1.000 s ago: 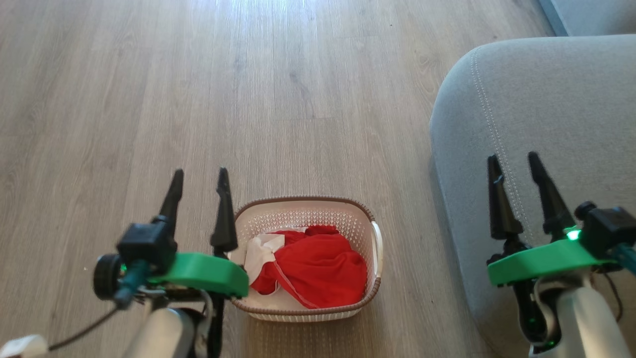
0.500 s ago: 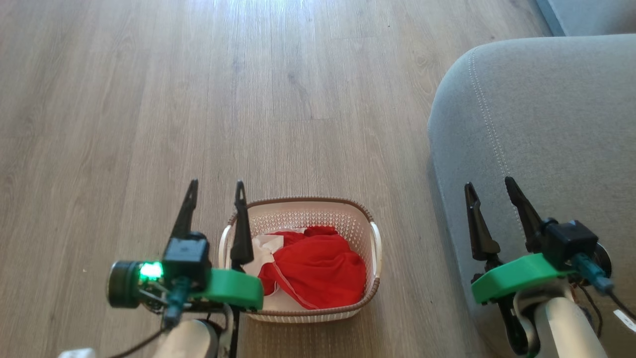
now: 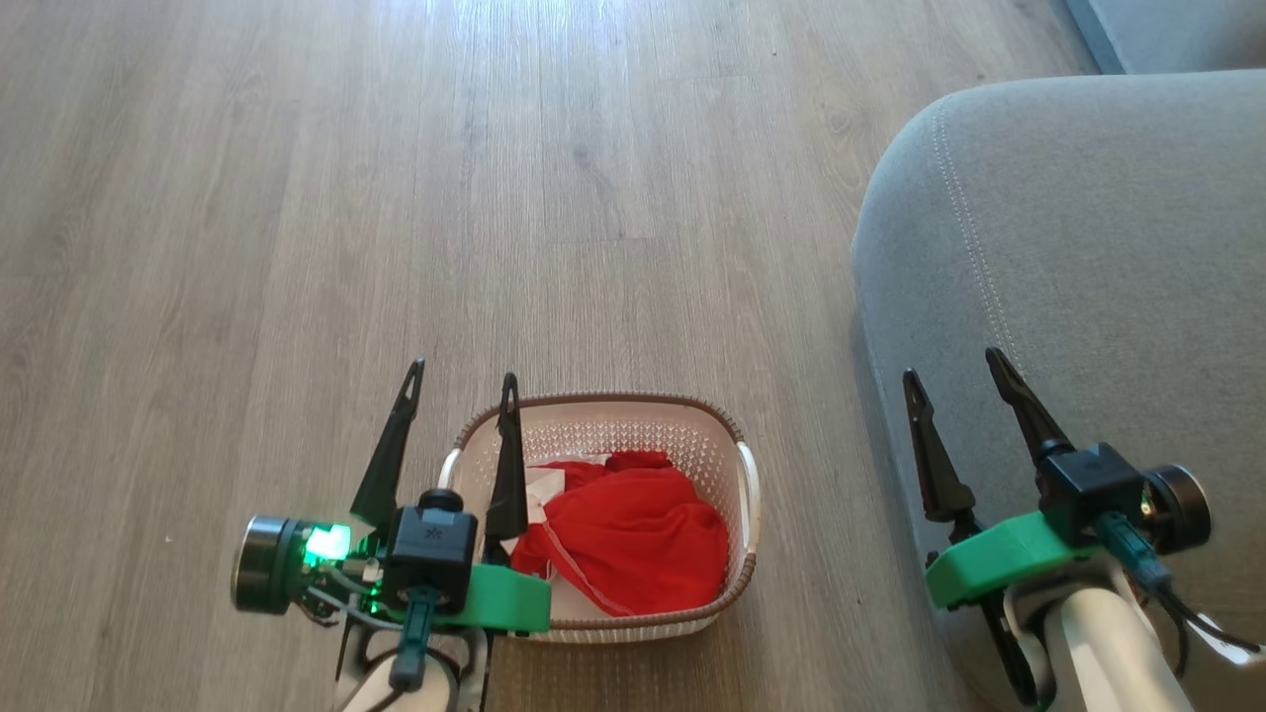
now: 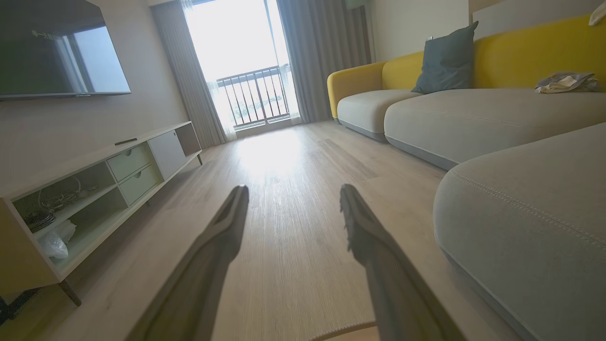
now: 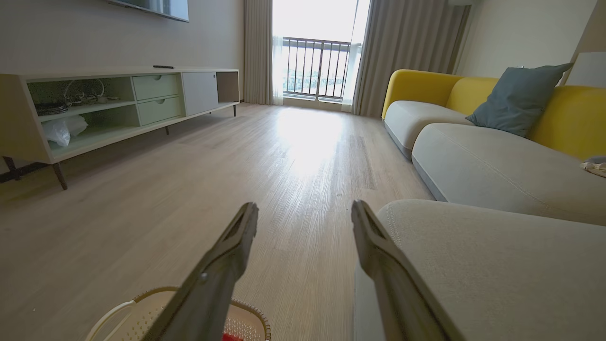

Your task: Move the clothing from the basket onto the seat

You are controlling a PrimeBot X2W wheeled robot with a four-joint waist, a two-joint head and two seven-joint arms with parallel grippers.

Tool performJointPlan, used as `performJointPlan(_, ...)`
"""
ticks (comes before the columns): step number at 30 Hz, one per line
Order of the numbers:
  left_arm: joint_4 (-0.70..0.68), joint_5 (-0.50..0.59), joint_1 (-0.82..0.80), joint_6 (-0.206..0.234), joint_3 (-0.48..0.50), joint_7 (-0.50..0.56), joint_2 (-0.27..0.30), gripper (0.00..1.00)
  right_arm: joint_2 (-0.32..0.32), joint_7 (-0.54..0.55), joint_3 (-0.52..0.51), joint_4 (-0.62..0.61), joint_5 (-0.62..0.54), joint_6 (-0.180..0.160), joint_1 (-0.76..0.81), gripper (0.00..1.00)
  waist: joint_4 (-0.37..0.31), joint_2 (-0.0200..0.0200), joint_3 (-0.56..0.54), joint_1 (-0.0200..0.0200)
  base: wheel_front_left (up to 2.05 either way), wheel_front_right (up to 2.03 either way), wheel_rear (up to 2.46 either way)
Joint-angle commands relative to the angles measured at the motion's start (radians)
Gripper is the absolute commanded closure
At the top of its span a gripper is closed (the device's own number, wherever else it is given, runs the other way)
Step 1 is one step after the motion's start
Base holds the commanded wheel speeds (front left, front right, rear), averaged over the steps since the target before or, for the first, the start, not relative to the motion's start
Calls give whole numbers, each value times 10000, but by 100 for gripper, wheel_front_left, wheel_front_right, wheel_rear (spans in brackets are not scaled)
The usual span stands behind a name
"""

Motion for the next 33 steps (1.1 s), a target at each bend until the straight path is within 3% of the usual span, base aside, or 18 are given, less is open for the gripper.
performJointPlan(1,-364,364,-365,13,365,-136,-13,0,15,-160,295,-298,-318,2,-548,0,-6,0,11,0,0,0,0)
performJointPlan(16,-9,403,-351,-1017,873,-136,-321,0,15,-160,254,-391,-206,2,-744,0,-326,0,841,0,0,0,0)
performJointPlan(23,446,634,-840,-1643,775,-136,-201,0,15,-161,249,-505,-110,2,-1091,0,-715,0,2085,0,0,0,0)
performJointPlan(33,2044,1052,-2693,-2729,-72,-136,582,0,15,-161,248,-933,142,2,-1798,0,-1571,0,5221,0,0,0,0)
